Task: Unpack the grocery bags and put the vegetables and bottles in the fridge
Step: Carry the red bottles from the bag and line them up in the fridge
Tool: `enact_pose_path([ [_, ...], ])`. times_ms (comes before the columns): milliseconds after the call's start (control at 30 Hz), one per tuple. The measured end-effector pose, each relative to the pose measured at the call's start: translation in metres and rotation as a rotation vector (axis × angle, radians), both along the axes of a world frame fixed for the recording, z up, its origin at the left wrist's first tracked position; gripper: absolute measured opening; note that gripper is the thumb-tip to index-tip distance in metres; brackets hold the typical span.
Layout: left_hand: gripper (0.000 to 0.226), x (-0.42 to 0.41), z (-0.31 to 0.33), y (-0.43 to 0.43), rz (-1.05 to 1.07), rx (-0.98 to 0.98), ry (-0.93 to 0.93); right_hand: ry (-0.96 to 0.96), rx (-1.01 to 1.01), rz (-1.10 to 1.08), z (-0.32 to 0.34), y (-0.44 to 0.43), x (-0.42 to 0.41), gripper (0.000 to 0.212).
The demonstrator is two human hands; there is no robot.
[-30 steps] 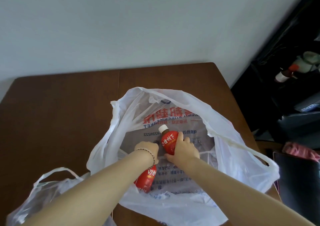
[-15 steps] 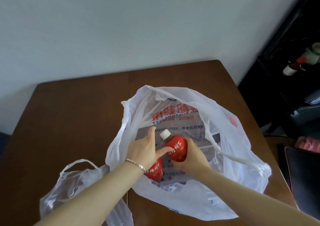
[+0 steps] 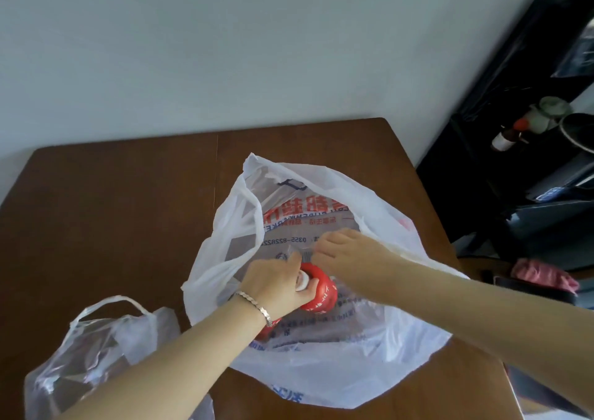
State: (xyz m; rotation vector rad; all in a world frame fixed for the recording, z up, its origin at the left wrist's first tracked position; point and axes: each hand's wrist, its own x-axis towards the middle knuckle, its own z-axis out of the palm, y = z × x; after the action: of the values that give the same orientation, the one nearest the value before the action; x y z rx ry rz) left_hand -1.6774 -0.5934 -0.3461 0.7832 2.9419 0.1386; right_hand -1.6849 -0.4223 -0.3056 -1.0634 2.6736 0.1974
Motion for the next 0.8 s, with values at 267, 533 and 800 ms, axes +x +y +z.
enact_pose_path([
  [267, 0.053, -0.008, -0.011, 0.011, -0.005, -0.116, -0.025, 0.024, 0.374, 0.013, -0.028, 0.117, -0.019, 0.024],
  [533, 0.056, -0.007, -0.003, 0.010, -0.004, -0.095, -0.093, -0.155, 0.201, -0.698, -0.042, 0.148, -0.011, 0.027],
  [800, 0.055, -0.004, -0.014, 0.013, 0.021, -0.048, 0.058, -0.090, 0.231, -1.040, -0.073, 0.078, 0.019, 0.067],
])
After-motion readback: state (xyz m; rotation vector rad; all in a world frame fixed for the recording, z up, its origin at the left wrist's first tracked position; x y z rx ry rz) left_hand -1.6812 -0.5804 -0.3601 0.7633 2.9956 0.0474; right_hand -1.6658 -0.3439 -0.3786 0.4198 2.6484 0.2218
